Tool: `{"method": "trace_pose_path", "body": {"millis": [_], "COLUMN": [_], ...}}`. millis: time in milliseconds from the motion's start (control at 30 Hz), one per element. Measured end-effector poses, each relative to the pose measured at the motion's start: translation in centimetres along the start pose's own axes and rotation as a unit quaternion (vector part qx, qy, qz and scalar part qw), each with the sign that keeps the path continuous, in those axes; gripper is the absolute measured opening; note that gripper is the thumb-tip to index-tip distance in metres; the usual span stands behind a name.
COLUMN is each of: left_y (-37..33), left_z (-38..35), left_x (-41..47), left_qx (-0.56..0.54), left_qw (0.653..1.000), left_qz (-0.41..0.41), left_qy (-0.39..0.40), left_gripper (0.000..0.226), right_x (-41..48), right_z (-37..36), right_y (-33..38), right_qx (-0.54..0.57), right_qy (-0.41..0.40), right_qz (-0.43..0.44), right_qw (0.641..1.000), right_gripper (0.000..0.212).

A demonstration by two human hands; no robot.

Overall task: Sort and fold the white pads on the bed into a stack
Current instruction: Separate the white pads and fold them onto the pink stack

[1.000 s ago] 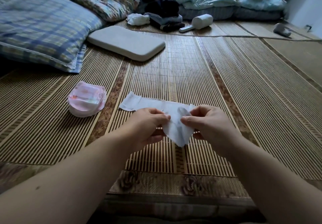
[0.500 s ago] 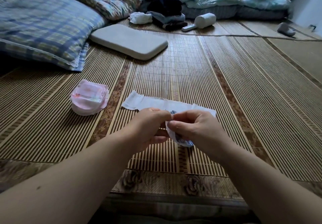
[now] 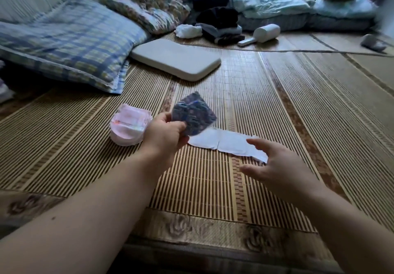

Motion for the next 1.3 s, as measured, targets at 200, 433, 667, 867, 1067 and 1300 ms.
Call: {"method": "trace_pose_path", "body": {"millis": [200,433,667,867,1067,1300], "left_y": [-1.3,-0.1,0.4,-0.8,-0.1,-0.3], "left_z": [6.2,8.5,9.8,9.7,10.6,10.2], "left_x": [3.8,3.9,3.6,3.0,3.6,4.2], "left_qx": [-0.163,-0.116,-0.021,0.109,0.108,0.114], "left_qw": [0.962,0.955,0.955,0.941,0.949,0.948], "left_qz": [0.009,0.062,0.093,-0.006,-0.029,-0.063], "left_qy": [-0.217,-0.267,-0.282,-0.319,-0.295,-0.289], "left_gripper": [0.024,0.007,0.011,0.015,0.032,0.046], "right_x": [0.4,0.9,1.0,1.1,1.2,1.0], "right_z": [-1.7,-2.2,-2.3,-2.4,-2.5,-2.5], "right_y": [-1.8,-2.1,-2.2,-2.4,-2.5,-2.6], "right_qx": [-0.102,-0.133,-0.138,-0.138,-0.137,-0.149], "right_qy": [0.087,0.105,0.101,0.099,0.099,0.095], "right_qz": [-0.046,-0.061,-0.056,-0.055,-0.050,-0.044], "right_qw": [0.990,0.984,0.984,0.984,0.984,0.983], "right_gripper": [0.085,0.084,0.084,0.084,0.086,0.083]}}
Point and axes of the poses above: each hand's wrist, its own x-axis towards the middle knuckle, its own z-axis out of the back of the hand, y = z × x, the point moved 2 cm from there along x, towards the middle knuckle, and after that the axes turned 6 degrees about -z, right-handed, at the moved point
